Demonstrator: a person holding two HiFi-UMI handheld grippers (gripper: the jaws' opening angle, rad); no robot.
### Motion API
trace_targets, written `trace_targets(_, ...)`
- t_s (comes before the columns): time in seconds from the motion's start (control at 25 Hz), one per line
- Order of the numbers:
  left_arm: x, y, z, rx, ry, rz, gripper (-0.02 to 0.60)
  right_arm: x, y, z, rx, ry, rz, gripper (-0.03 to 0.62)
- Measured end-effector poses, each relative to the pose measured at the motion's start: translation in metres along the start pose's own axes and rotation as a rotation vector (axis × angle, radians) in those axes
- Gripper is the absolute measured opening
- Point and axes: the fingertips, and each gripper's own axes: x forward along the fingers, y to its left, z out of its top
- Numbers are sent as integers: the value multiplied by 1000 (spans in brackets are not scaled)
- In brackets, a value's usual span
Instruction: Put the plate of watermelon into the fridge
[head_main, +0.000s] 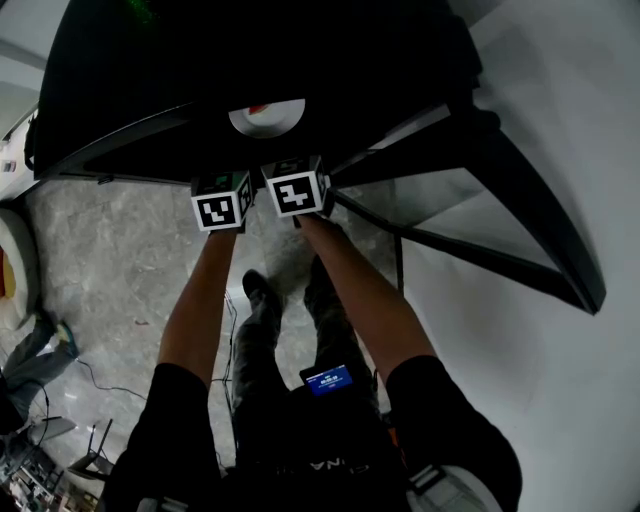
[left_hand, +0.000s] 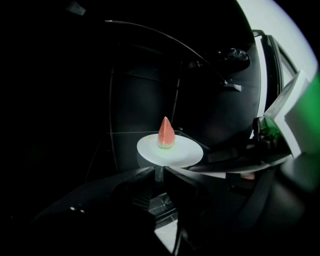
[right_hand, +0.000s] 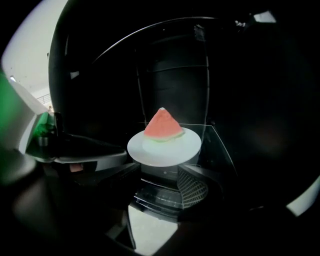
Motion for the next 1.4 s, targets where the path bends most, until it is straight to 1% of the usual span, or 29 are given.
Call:
trace_targets(0.08, 2, -1, -1, 3, 9, -6, 58, 2, 1, 0, -18, 1, 12, 227)
trace_targets(0.2, 6, -3, -3, 30, 28, -11, 58, 7, 4, 3, -99, -9, 22, 227)
trace_targets(0.28, 9, -4, 1, 45, 30, -13, 58, 12, 5, 6, -137, 1, 24, 227)
trace_targets(0.36, 13, -6, 5, 38, 36, -22, 58, 15, 4, 8, -156, 23, 31, 227)
trace_targets(0.52, 15, -5, 4, 29, 50, -33, 57, 14, 5, 8, -151, 100, 70, 226)
trace_targets(0.6, 12, -3, 3, 30, 57, -26, 58, 9, 2, 5, -141, 118, 66, 227)
trace_targets(0.72, 10, -1, 2, 34, 55, -25, 58, 3, -4, 3, -134, 91, 45, 225)
trace_targets(0.88, 14, -4, 3, 22, 77, -36, 57, 10, -4, 6, -116, 71, 74, 225)
trace_targets(0.92, 16, -4, 3, 14, 88, -37, 57, 12, -4, 8, -116, 72, 78, 225)
trace_targets(1.0, 17, -3, 3, -5, 110, -44, 29, 16, -6, 7, -123, 85, 72, 225)
trace_targets(1.08, 17, -4, 4, -10, 118, -57, 29, 14, -9, 7, -122, 94, 69, 224)
trace_targets(1.16, 11, -7, 9, -17, 92, -86, 29, 8, -3, 10, -99, 75, 97, 224)
trace_targets(1.28, -14, -18, 26, -62, -3, -200, 29, -10, 22, 22, -66, 41, 176, 222)
trace_targets(1.32, -24, -24, 29, -78, -26, -241, 29, -19, 30, 25, -63, 39, 201, 206)
trace_targets(1.4, -43, -34, 36, -111, -59, -313, 29, -36, 39, 33, -66, 23, 238, 136)
